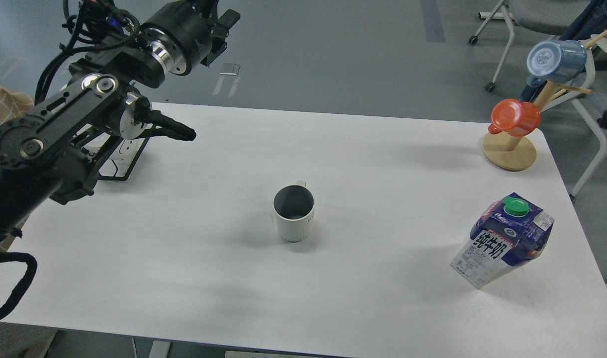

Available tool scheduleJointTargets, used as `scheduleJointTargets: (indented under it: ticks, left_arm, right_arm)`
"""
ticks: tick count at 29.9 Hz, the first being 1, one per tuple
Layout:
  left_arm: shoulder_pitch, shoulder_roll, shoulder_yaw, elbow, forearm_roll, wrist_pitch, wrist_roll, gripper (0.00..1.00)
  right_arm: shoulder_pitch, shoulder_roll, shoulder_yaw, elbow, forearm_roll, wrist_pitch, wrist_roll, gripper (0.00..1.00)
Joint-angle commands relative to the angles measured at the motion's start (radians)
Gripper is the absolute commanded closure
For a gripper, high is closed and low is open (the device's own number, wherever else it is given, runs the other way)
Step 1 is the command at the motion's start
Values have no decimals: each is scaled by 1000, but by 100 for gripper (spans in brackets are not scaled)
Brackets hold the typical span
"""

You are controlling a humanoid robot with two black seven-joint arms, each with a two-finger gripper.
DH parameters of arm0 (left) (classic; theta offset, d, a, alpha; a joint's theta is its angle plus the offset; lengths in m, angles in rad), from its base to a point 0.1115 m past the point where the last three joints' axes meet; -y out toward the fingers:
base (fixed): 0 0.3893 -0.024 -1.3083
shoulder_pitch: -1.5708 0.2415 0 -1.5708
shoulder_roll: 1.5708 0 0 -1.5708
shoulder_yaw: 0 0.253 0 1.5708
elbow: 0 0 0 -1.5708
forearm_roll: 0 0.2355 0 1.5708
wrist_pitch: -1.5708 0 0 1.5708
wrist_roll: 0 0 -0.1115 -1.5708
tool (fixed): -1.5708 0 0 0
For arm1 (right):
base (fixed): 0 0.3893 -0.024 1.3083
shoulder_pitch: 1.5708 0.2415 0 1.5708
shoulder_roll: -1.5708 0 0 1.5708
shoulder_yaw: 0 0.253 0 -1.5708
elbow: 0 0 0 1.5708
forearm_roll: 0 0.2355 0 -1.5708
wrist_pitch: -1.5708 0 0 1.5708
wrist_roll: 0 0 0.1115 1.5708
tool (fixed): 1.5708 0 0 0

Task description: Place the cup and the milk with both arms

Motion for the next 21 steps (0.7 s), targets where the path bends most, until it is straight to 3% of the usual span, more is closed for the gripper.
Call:
scheduleJointTargets:
  ticks: [1, 3, 8, 12, 21]
  left_arm:
    - [30, -5, -35, -3, 1, 1, -1, 2]
    - [44, -16, -48, -8, 1, -2, 0, 2]
    - [52, -35, -48, -8, 1, -4, -1, 2]
    - [61, -61, -48, -8, 1, -4, -3, 2]
    - [92, -88, -49, -8, 1, -7, -23, 2]
  right_arm:
    - [0, -3, -197, -6, -157, -192, 0, 0]
    - [-1, 3, -296, -6, -222, -322, 0, 0]
    - [0, 1, -356, -6, -233, -415, 0, 0]
    - [-1, 9, -390, -21, -236, -416, 0, 0]
    - [-3, 144, -403, -107, -226, -416, 0, 0]
